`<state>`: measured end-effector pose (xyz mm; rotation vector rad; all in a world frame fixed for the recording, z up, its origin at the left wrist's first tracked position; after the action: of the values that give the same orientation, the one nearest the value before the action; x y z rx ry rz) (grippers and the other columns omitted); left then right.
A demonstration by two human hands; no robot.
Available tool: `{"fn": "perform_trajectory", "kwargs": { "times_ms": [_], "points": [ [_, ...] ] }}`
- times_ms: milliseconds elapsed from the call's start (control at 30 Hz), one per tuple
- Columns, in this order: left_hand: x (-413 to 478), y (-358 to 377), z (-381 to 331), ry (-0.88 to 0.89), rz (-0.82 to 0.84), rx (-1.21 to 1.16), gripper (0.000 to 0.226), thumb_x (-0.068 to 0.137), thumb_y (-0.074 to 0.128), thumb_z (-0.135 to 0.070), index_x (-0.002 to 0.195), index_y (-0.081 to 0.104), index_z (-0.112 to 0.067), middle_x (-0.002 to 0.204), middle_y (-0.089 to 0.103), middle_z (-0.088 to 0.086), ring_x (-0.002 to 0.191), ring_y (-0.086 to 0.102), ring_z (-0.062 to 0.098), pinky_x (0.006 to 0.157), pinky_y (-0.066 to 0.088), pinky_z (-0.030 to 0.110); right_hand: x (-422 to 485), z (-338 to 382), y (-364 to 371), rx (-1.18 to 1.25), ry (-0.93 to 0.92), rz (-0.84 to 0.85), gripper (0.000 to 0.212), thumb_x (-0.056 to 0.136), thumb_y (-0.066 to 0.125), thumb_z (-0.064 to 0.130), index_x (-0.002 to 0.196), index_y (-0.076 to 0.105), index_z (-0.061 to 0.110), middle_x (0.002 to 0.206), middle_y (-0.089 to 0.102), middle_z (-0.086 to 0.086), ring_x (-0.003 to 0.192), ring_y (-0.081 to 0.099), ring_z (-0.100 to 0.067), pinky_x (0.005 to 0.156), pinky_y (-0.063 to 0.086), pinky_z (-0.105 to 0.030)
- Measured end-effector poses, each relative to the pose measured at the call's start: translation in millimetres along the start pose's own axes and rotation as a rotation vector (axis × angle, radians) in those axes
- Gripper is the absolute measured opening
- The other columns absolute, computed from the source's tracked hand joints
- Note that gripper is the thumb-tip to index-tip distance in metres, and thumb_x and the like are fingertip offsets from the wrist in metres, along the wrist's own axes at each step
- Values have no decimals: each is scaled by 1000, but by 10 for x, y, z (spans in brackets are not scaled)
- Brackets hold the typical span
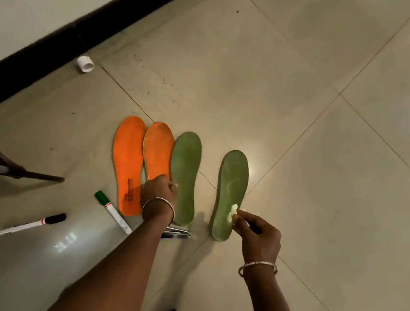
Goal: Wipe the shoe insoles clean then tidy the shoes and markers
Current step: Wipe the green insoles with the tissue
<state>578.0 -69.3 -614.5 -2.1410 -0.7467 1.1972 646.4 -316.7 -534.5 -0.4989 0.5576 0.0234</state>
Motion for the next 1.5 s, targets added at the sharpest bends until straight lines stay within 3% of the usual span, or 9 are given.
{"fn": "perform_trajectory", "kwargs": {
  "times_ms": [133,300,433,667,767,900,1167,1367,1500],
  "points": [
    [-104,376,-454,157,122,1,22,92,68,-31,85,73,-10,91,74,15,91,67,37,73,49,39,74,-175,-115,98,80,-44,14,76,81,8,82,80,21,83,77,3,81,75,-20,90,57,-47],
    [-242,1065,-545,106,375,63,35,87,73,-42,95,73,-8,97,74,10,92,69,31,76,52,33,141,-326,-213,183,145,-57,17,74,82,3,85,80,16,86,78,-2,87,75,-23,94,55,-46],
    [-228,1270,-473,82,420,83,37,84,78,-39,99,73,-6,98,74,11,92,69,32,78,57,36,191,-374,-226,208,164,-41,28,71,82,-3,94,79,13,89,77,-5,93,73,-26,94,56,-40],
    [-61,1295,-403,71,492,39,20,81,77,-22,74,72,-3,77,75,10,73,73,27,73,62,37,173,-502,-184,111,197,-44,34,67,86,0,98,79,12,88,78,1,89,74,-20,94,56,-41],
    [20,1185,-439,91,555,-8,12,81,78,-14,71,75,-8,72,74,8,68,72,23,74,63,38,132,-537,-186,72,208,-57,32,66,87,3,94,80,18,86,77,2,88,74,-19,95,55,-45],
    [154,898,-553,94,583,-97,24,80,80,-8,60,68,-15,62,69,5,57,66,17,63,58,29,96,-415,-175,80,204,-49,28,66,87,7,90,81,20,86,78,0,91,74,-20,97,54,-46],
    [-22,53,-1015,16,599,-555,15,82,77,2,77,65,-4,66,65,11,49,60,14,50,57,20,-14,455,-79,97,43,-1,23,66,88,13,87,81,18,84,77,-1,87,74,-21,92,57,-46],
    [-431,-730,-1016,92,488,-636,21,87,71,4,72,61,-7,69,62,12,59,60,18,49,56,22,-377,1386,-113,27,-194,-10,18,68,89,19,81,81,27,84,76,10,74,70,-5,72,54,-25],
    [-682,-1368,-1032,148,449,-619,25,92,64,4,73,52,-8,77,61,17,66,59,25,53,57,29,-806,1852,-100,17,-282,56,15,70,87,19,83,81,25,74,75,8,64,65,0,66,50,-25]
  ]
}}
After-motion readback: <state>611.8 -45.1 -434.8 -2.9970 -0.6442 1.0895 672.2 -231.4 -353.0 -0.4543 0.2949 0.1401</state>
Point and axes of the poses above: each hand's wrist, its own x-axis towards the middle knuckle, its own y-axis out of the palm, z = x × y, the point moved 6 cm from there along x, towards the middle knuckle
